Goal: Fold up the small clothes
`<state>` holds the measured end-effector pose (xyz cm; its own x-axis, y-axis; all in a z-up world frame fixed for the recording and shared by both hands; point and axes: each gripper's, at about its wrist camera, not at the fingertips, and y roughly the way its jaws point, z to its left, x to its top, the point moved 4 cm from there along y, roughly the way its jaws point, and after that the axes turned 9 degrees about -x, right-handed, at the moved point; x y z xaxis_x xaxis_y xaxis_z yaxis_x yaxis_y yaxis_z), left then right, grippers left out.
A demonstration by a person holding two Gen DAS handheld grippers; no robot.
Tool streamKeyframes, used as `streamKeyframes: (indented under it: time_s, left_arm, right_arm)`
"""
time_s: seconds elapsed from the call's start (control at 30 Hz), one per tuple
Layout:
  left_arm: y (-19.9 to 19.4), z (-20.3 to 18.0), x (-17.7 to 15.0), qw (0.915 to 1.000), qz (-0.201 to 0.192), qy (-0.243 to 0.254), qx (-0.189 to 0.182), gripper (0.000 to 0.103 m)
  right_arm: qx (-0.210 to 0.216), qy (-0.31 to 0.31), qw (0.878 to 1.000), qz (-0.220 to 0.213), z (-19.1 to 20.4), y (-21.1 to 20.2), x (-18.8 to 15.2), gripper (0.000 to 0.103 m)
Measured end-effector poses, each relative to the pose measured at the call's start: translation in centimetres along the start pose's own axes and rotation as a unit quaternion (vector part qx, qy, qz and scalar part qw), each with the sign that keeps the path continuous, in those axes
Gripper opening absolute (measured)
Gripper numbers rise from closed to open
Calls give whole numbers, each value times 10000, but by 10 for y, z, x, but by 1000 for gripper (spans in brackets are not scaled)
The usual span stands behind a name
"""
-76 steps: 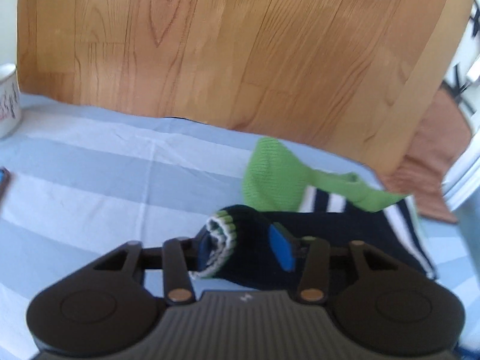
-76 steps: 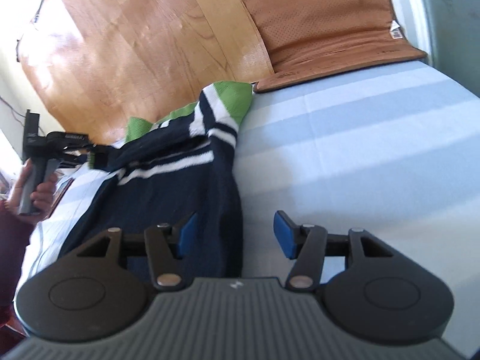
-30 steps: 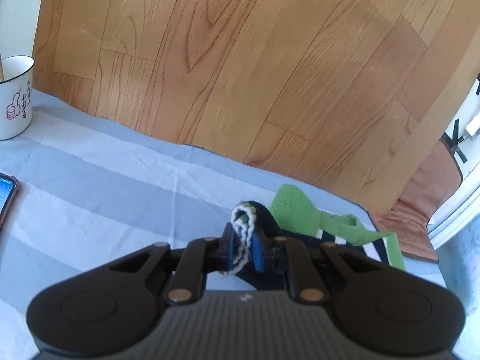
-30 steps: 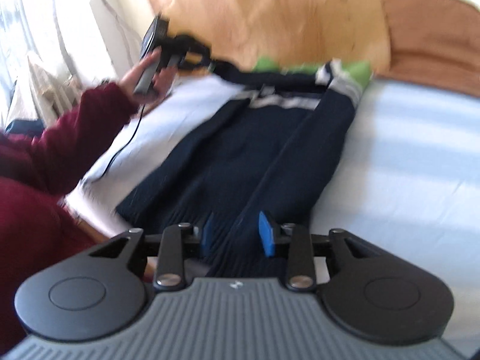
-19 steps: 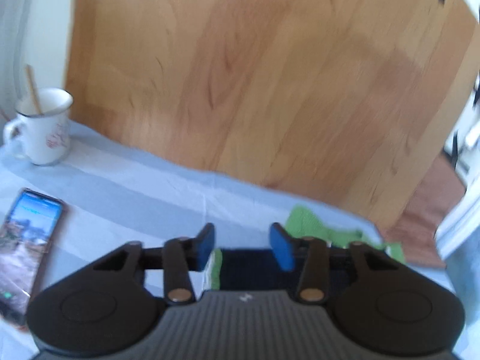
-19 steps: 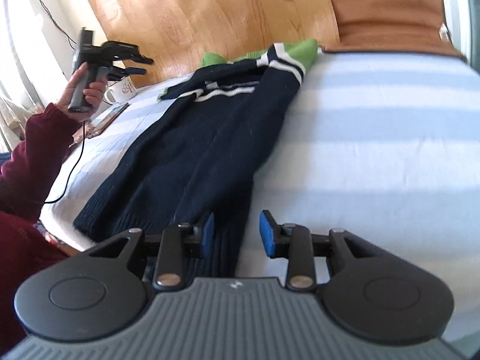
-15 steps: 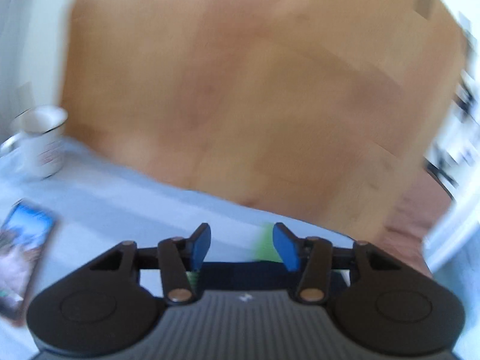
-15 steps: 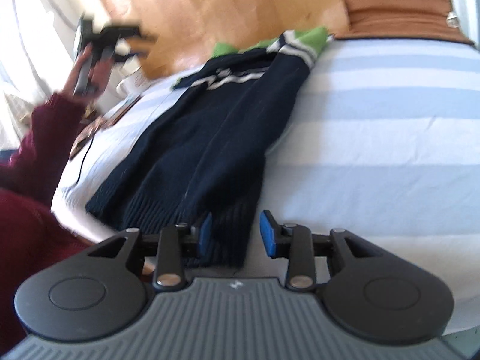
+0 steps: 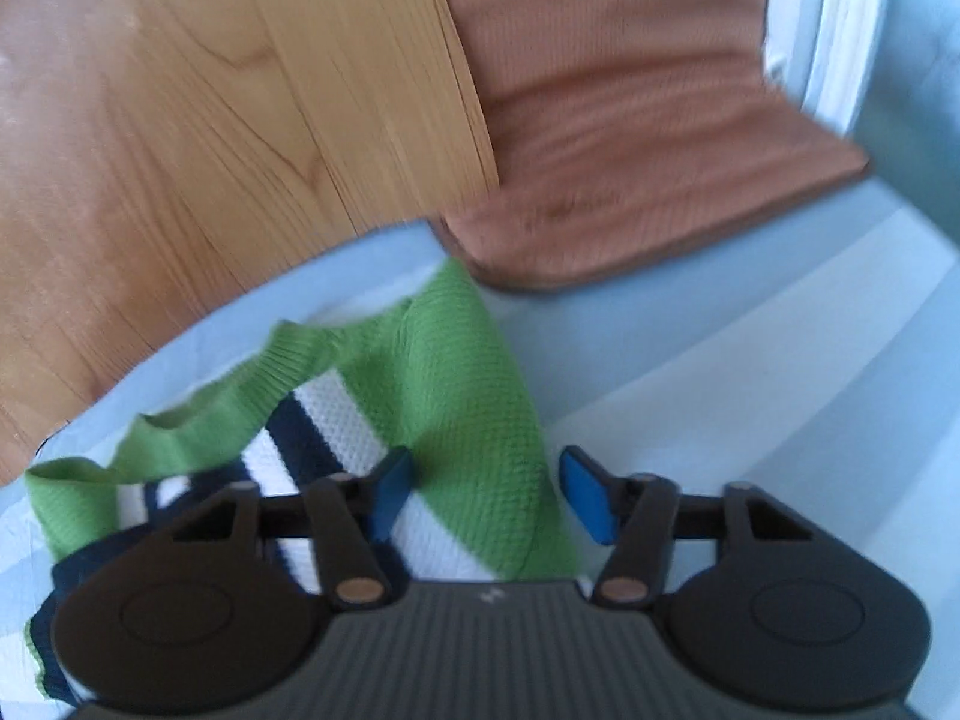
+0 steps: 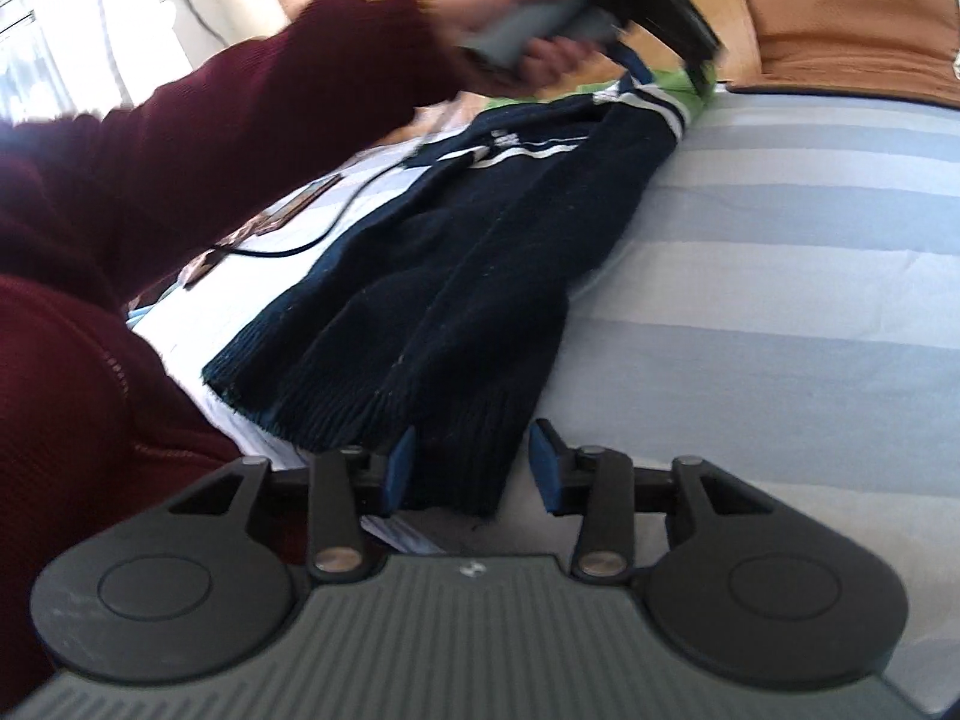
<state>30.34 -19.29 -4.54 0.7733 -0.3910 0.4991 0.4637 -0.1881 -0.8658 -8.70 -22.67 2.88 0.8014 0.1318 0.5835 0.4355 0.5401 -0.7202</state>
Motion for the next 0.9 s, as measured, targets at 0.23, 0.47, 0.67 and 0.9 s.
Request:
streamKeyframes:
  time_s: [0.23,0.47,0.67,0.9]
  left_arm:
    - [-17,9,3,9971,-604,-448,-142,12]
    - [-21,47,12,9735,-1131,-1824,-790,12]
    - [-13,41,0,9739,-808,-1833,-1071,43]
    - [-143,95,-42,9575,-1880,-1244,-1798,65]
  right_arm:
    - [-41,20,9999,-156,3,7,0,14]
    - [-574,349,9947,-772,-8,-40,-18,12]
    - [-698,696,9940,-470,-11,-32,-29,25]
    - [-1170,526,9872,-950,-19,-70,21,29]
